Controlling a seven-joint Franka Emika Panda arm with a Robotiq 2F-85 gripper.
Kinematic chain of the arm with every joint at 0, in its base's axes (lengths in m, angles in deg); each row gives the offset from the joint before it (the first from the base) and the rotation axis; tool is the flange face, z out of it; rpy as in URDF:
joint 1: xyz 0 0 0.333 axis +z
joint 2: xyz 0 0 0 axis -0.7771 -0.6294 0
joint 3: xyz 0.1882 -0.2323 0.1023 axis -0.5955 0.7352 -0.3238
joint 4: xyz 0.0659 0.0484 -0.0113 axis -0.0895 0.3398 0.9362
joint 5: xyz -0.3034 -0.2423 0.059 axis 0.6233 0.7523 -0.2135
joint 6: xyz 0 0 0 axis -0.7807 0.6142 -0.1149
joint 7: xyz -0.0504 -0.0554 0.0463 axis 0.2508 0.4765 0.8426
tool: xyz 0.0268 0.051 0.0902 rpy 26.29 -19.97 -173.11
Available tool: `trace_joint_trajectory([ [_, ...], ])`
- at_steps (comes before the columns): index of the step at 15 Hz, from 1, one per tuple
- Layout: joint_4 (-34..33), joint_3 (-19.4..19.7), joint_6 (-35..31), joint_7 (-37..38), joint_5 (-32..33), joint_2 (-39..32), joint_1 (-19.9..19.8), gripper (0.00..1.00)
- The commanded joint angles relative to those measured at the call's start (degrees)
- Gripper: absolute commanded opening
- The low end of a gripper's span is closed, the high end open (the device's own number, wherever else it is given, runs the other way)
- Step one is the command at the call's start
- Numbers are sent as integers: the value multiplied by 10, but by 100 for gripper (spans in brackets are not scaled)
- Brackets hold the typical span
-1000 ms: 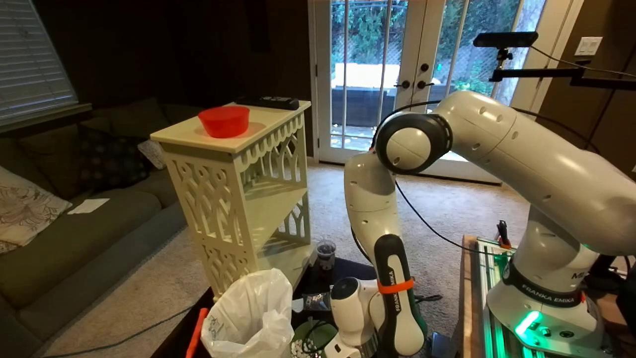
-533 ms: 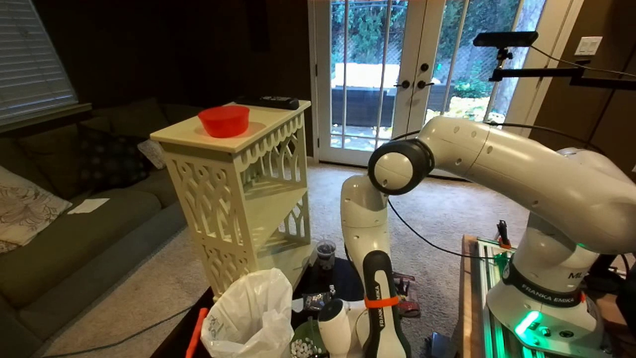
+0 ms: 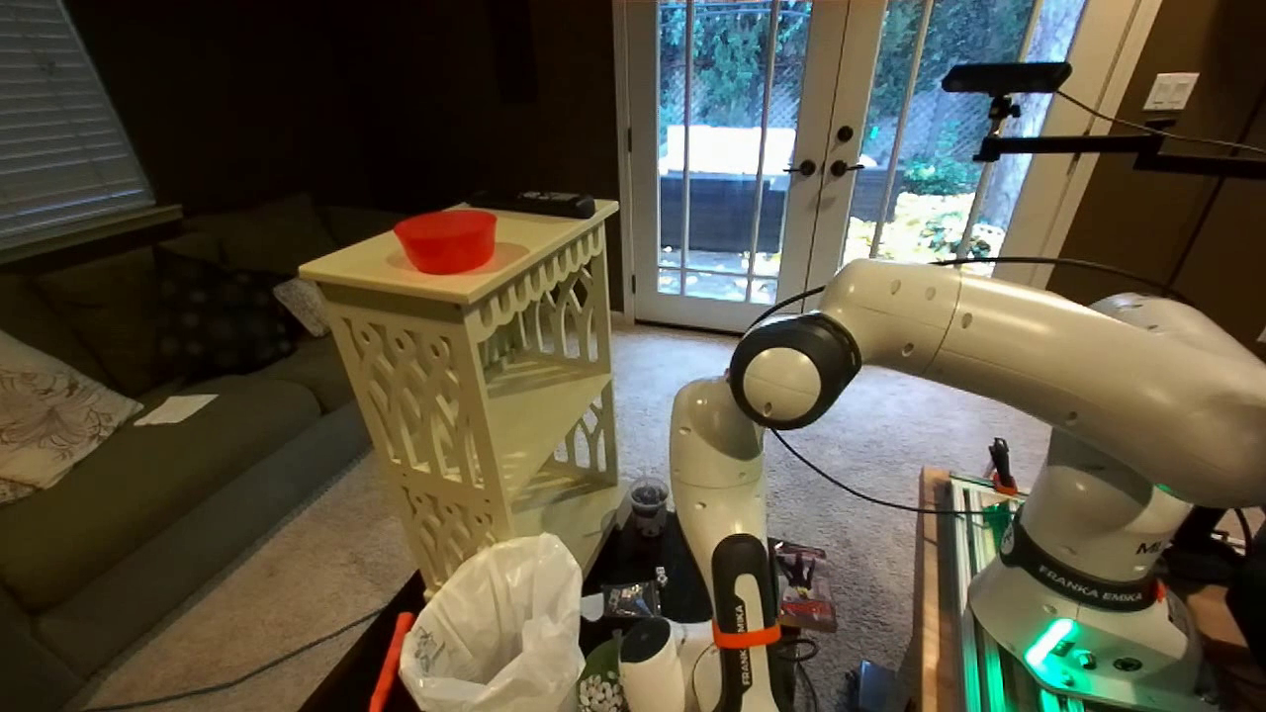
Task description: Put the toy car on the topmost cupboard shelf
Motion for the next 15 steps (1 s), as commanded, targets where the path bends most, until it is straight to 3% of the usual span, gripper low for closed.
trace_joint_trajectory([
  [1,-6,51,-7,78,-27,22,69,100],
  [3,12,55,15,100,-23,36,69,100],
  [6,13,37,34,70,-1,33,52,100],
  [9,12,41,17,56,10,36,63,100],
  [13,-1,73,-12,70,15,40,105,100],
  [15,-9,61,-5,32,28,32,92,100],
])
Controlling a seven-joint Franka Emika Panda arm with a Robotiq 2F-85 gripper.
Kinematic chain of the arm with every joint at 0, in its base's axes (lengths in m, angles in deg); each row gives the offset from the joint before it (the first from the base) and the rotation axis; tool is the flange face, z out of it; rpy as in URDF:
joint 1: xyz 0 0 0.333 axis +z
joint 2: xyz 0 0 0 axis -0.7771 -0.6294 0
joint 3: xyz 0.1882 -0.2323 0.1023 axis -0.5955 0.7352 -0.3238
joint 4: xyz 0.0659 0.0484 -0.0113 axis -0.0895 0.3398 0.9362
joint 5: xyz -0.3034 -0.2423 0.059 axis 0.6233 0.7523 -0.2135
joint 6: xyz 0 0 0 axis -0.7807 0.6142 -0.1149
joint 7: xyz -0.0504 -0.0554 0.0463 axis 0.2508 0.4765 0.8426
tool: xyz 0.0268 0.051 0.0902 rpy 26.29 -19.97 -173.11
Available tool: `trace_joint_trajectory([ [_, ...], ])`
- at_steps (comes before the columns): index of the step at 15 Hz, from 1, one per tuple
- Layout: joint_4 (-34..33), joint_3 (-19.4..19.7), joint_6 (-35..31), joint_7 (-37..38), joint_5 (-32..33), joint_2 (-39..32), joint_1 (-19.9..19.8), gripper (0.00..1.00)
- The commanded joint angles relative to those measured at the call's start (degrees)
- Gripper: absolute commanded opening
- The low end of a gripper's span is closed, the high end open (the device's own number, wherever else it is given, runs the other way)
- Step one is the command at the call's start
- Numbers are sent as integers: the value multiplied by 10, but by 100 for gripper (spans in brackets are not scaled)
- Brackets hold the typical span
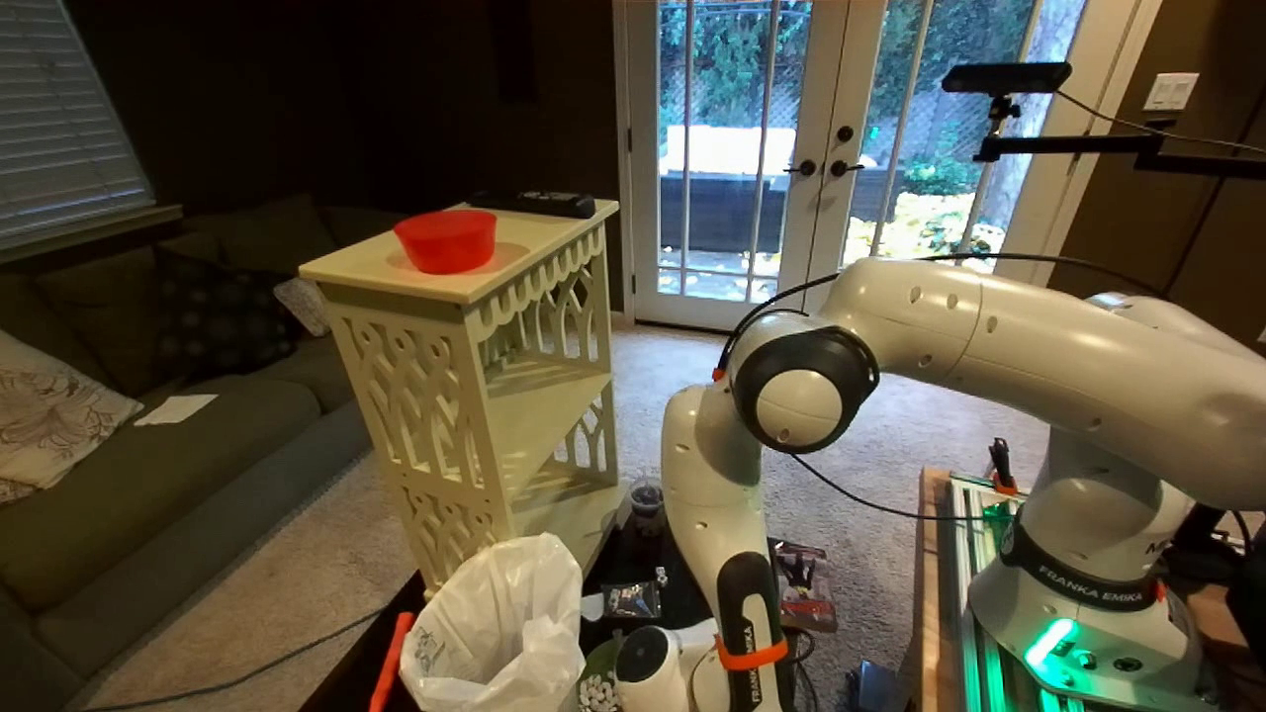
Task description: Put the toy car on the topmost cupboard shelf
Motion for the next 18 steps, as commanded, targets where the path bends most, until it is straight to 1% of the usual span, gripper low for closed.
trace_joint_trajectory([
  [1,-8,-21,11,-65,36,-7,-21,100],
  [4,4,-51,22,-157,50,-7,-58,100],
  [6,6,-57,20,-196,43,-5,-66,100],
  [9,-6,-46,9,-216,30,-7,-55,100],
  [10,-10,-59,32,-241,30,-13,-67,100],
  [12,-12,-76,55,-286,30,-19,-80,100],
  [14,-11,-85,62,-319,26,-18,-81,100],
  [15,-8,-87,56,-328,24,-14,-79,100],
  [18,-12,-80,8,-318,15,-15,-64,100],
])
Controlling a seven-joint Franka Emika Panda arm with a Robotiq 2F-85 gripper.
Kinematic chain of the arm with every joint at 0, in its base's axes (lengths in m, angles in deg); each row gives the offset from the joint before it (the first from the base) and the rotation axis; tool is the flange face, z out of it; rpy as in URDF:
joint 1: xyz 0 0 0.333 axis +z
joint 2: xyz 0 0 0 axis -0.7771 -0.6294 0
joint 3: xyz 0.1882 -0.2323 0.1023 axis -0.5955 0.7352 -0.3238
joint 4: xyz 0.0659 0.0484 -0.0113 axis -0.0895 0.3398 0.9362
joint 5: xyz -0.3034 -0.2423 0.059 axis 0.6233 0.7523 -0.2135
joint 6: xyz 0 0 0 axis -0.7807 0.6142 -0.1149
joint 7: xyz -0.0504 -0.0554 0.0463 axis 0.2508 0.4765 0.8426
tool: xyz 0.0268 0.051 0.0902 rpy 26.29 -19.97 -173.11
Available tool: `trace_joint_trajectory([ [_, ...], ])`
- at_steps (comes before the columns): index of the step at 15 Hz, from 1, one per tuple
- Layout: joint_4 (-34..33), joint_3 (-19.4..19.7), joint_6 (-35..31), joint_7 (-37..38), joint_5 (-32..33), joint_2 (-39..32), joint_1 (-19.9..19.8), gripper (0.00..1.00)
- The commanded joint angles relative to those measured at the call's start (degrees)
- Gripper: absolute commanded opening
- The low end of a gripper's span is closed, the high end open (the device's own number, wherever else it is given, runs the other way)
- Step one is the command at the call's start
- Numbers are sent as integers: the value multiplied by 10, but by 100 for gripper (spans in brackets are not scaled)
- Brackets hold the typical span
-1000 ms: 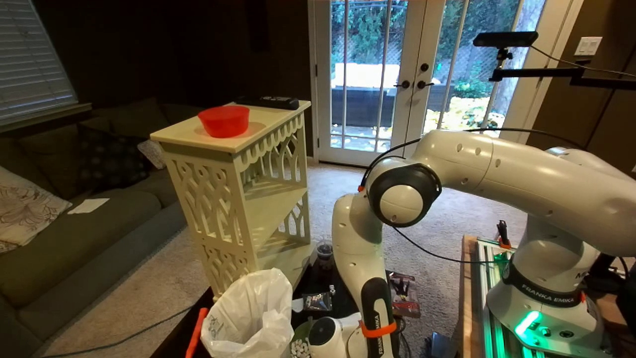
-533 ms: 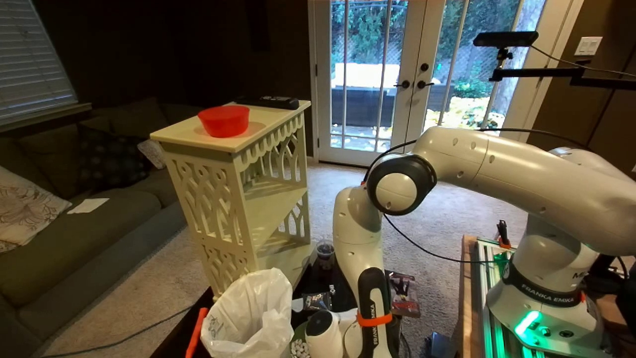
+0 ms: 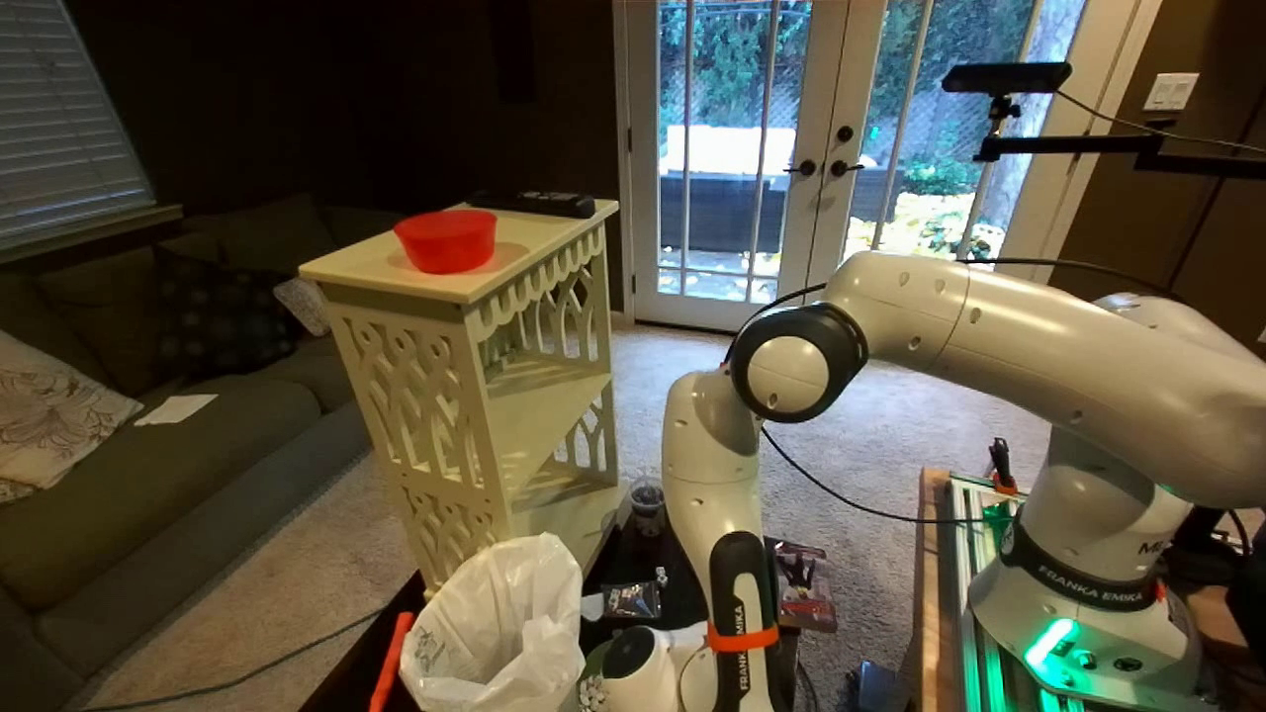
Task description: Put the toy car on the topmost cupboard shelf
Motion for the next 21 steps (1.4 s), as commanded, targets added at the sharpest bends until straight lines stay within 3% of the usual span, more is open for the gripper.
trace_joint_trajectory([
  [1,-12,-8,-22,-24,-11,-7,0,100],
  [3,-17,-18,17,-42,-12,-9,-2,100],
  [8,-42,-26,198,-110,-37,-3,17,100],
  [12,-74,-26,277,-159,-59,-9,27,100],
  [18,-81,-29,275,-192,-94,-5,20,100],
  [21,-62,-9,169,-131,-107,3,26,100],
])
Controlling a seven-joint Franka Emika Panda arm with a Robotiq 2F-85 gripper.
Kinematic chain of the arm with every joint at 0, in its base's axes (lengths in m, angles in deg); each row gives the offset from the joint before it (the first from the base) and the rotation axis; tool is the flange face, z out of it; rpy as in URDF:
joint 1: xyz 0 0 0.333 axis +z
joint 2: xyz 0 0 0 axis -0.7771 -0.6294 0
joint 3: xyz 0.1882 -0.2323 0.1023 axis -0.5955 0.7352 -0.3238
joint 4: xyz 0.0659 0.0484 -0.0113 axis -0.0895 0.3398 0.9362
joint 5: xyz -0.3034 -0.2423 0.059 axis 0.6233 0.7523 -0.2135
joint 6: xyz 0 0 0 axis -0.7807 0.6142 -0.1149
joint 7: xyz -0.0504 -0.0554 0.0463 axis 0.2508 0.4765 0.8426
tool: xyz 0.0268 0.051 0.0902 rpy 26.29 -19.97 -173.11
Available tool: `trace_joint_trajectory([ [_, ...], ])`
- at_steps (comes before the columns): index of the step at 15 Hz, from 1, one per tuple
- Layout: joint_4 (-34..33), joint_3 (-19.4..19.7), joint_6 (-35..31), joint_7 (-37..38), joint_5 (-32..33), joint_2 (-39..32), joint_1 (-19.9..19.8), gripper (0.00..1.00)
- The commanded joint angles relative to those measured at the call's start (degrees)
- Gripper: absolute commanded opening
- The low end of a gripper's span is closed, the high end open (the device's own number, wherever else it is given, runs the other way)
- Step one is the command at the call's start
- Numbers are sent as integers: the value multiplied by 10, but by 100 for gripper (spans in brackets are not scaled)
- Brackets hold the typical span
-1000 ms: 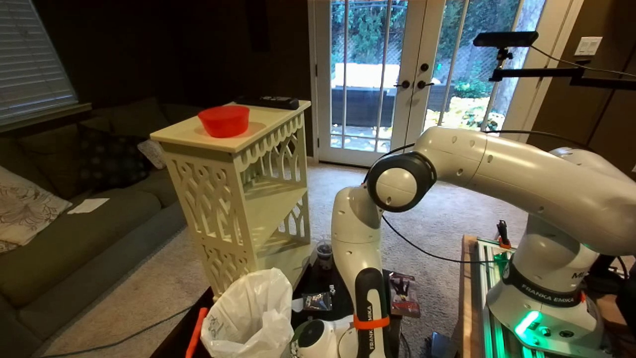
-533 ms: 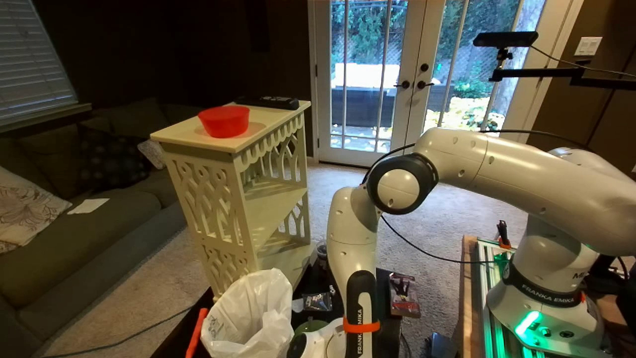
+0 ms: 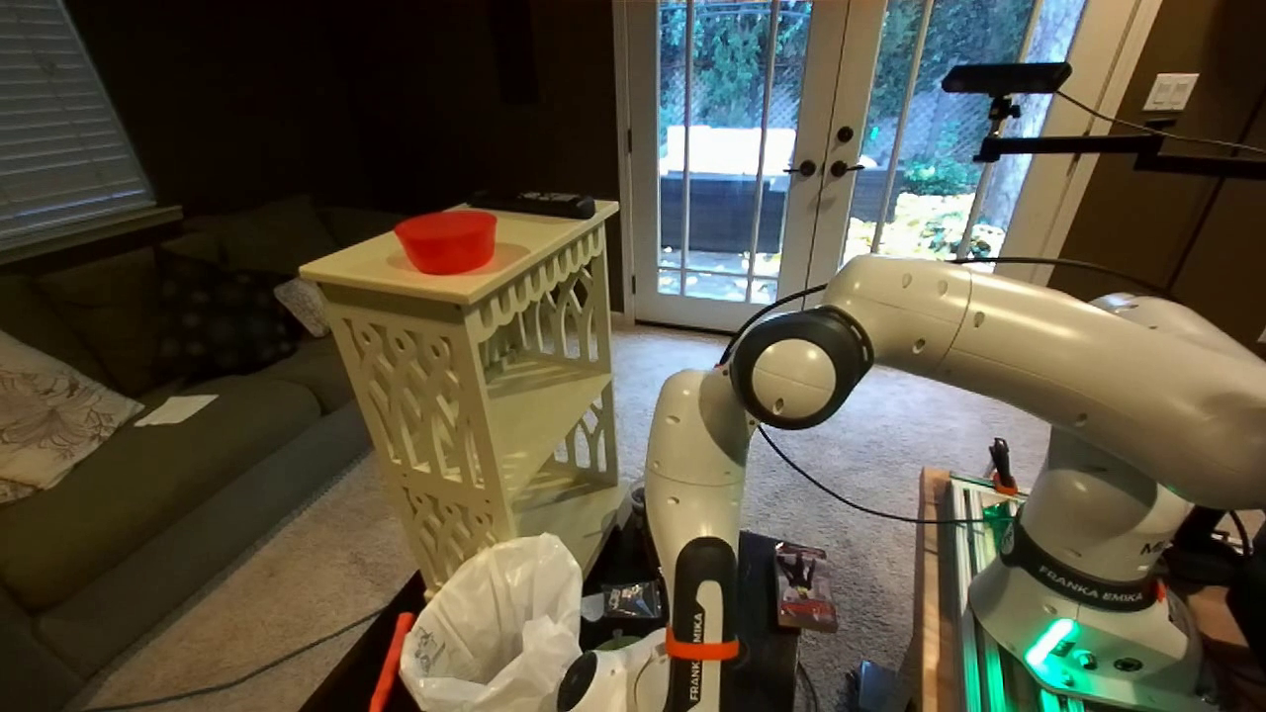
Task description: Put the toy car on the topmost cupboard shelf
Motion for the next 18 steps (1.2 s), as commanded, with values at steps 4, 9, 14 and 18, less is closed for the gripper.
trace_joint_trajectory([
  [4,67,-7,-210,52,-48,14,-37,100],
  [9,217,3,-422,173,-48,80,-53,100],
  [14,246,15,-536,280,0,78,-43,100],
  [18,268,30,-600,359,-10,94,-21,100],
])
